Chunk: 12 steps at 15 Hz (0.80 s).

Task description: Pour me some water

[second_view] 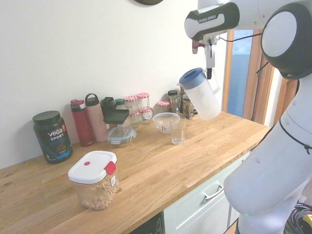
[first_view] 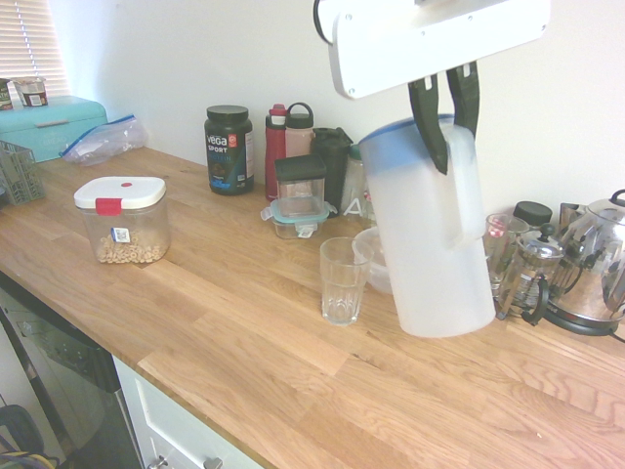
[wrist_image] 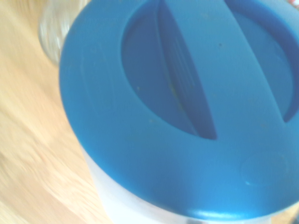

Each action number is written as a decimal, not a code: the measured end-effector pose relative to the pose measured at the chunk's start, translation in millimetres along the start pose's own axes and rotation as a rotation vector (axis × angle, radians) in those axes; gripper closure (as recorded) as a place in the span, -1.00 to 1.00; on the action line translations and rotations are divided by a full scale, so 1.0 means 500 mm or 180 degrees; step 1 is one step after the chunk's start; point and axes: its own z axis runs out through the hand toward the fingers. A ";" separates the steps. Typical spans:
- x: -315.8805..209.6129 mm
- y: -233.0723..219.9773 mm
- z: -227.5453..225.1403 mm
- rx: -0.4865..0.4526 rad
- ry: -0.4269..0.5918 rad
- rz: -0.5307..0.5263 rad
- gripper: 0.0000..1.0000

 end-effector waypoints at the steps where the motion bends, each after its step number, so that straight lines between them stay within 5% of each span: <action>1: -0.013 0.018 -0.020 0.0138 0.0024 0.0144 1.00; 6: -0.120 0.089 -0.012 0.0533 0.0012 0.1002 1.00; 12: -0.280 -0.024 0.049 0.0676 0.0004 0.2034 1.00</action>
